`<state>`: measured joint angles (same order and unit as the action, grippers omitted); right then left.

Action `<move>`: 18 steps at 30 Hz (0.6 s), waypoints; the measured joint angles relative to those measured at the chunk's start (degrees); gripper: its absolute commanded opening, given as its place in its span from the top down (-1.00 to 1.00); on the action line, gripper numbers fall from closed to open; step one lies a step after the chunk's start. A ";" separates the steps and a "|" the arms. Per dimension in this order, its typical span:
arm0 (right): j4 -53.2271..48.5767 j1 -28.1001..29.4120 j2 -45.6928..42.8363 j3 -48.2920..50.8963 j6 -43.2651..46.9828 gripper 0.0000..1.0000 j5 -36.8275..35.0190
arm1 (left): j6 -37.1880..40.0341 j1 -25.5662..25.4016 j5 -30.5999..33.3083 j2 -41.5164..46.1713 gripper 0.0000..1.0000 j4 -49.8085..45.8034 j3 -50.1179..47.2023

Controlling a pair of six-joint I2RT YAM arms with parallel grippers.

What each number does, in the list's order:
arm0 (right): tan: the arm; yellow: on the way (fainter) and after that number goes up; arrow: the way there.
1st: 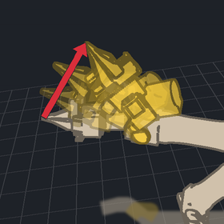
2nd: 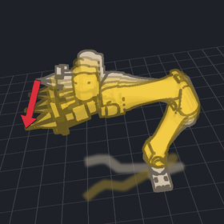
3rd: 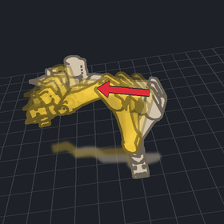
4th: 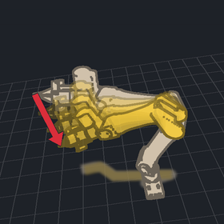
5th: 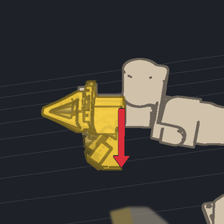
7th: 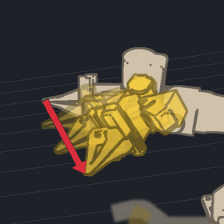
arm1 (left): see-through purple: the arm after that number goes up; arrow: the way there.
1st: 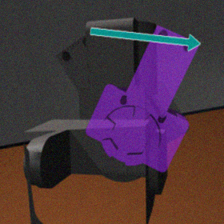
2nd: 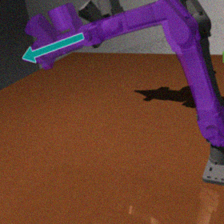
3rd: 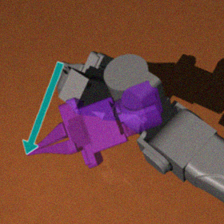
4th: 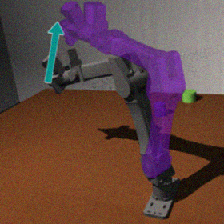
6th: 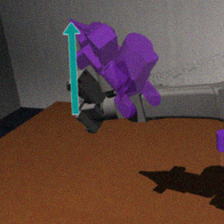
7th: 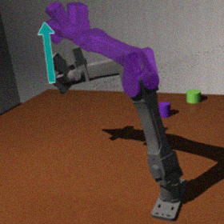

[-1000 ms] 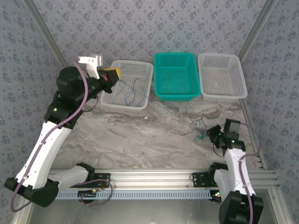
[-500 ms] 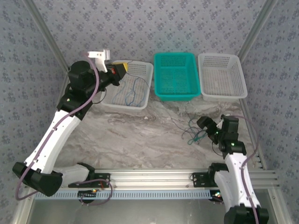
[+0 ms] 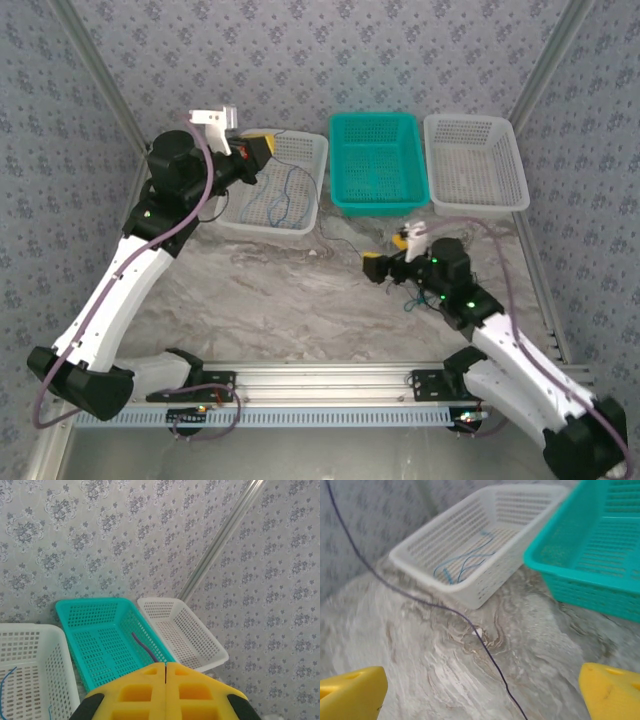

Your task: Untangle the cables

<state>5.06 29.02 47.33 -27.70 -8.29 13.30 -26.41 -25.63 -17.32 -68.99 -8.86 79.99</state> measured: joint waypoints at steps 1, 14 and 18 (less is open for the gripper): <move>2.99 0.72 3.63 0.59 2.45 -0.89 0.20 | 0.02 0.00 0.02 0.04 1.00 -0.09 0.02; 26.32 3.34 29.27 3.28 8.39 1.00 -8.96 | 1.99 0.00 2.93 2.73 1.00 -3.02 1.09; 25.11 3.39 21.94 3.54 8.09 1.00 -10.47 | 3.23 0.00 5.90 4.02 1.00 -5.22 0.63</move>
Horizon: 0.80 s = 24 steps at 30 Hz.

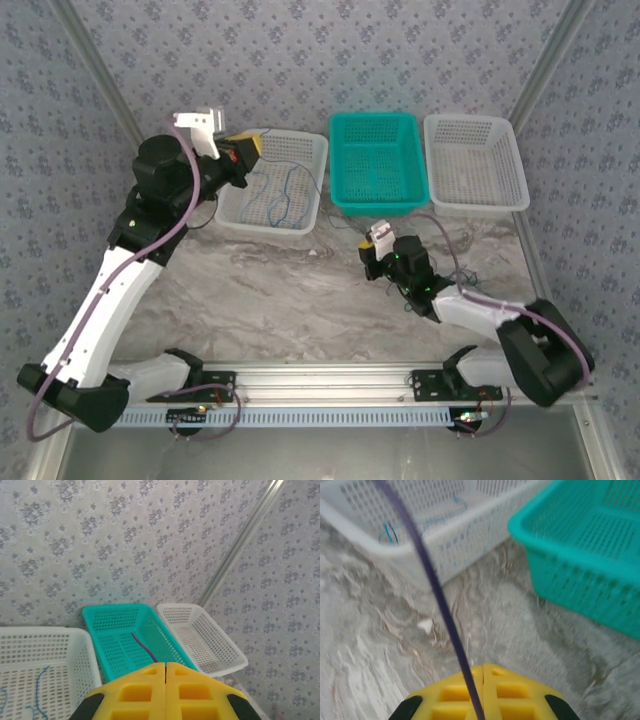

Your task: Untangle the cables

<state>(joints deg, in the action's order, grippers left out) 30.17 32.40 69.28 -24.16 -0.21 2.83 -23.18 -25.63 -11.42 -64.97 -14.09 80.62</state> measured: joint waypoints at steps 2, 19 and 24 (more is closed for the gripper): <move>-2.38 0.00 -6.71 -0.44 -0.24 1.00 -1.66 | -0.31 0.00 1.01 1.33 1.00 0.59 -2.40; -29.90 -1.31 -19.06 -37.05 -6.69 1.00 -3.91 | -6.75 -11.06 -0.33 -5.40 0.18 12.33 -21.11; -34.38 -1.95 -13.49 -45.75 -8.26 1.00 -3.91 | -4.48 -15.04 -1.73 -6.29 -0.01 16.06 -23.02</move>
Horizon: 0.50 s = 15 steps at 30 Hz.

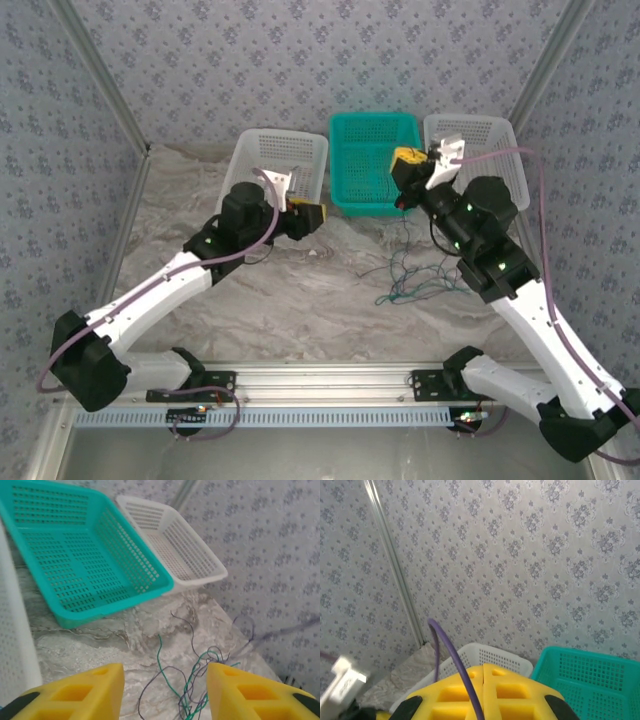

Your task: Untangle the cables

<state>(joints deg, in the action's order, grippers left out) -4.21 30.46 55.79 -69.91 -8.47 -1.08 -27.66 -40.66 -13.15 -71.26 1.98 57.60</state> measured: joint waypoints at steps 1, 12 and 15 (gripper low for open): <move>-0.83 -0.31 1.16 -2.05 -0.13 1.00 0.00 | 0.39 -0.42 -0.35 -0.02 -0.07 0.42 -0.55; -4.85 -4.90 9.92 -22.73 -6.78 1.00 1.05 | 3.63 -5.92 -5.35 -1.75 -0.78 10.78 -4.26; -5.27 -4.94 10.67 -22.80 -10.25 1.00 2.84 | 4.68 -8.98 -6.84 -7.19 -0.88 15.21 -1.97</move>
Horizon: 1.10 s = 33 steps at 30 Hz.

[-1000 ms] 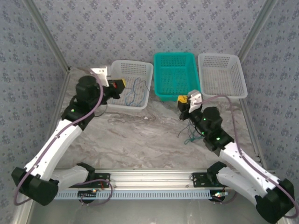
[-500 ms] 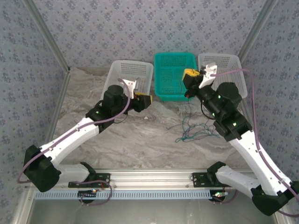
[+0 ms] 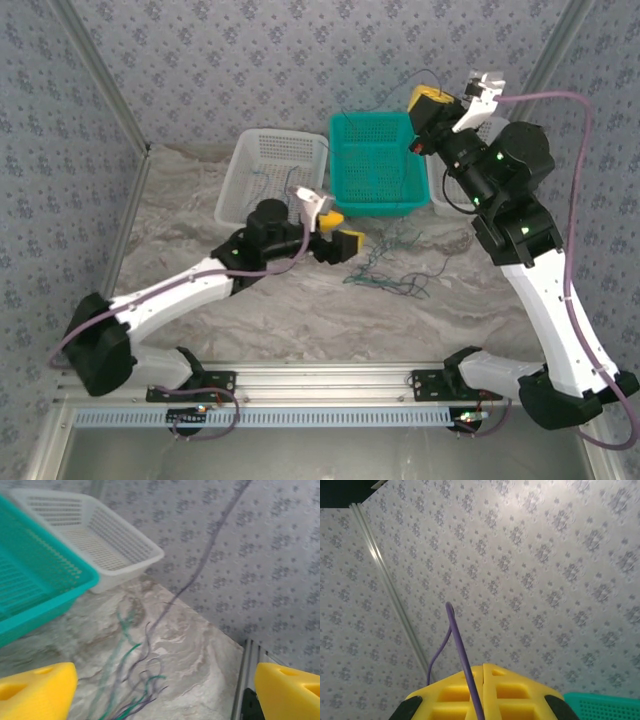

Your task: Untangle the cables

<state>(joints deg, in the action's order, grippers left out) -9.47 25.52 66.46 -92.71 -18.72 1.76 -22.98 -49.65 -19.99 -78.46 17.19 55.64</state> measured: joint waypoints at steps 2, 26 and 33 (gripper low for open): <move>-0.57 0.00 0.74 0.28 -2.29 1.00 1.05 | 0.57 -1.62 -0.31 -5.40 -0.90 2.56 2.58; -7.80 -13.62 -7.19 29.11 -12.17 1.00 -7.23 | -3.80 -2.56 -1.20 -12.46 1.00 2.08 29.99; -8.31 -16.94 -9.42 36.15 -13.16 0.84 1.46 | -0.11 -2.82 0.83 -10.58 1.00 -4.94 33.00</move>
<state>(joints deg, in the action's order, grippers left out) -17.78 8.58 57.04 -56.55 -31.88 3.22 -23.09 -52.47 -19.16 -89.03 12.25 88.64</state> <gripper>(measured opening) 0.069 0.042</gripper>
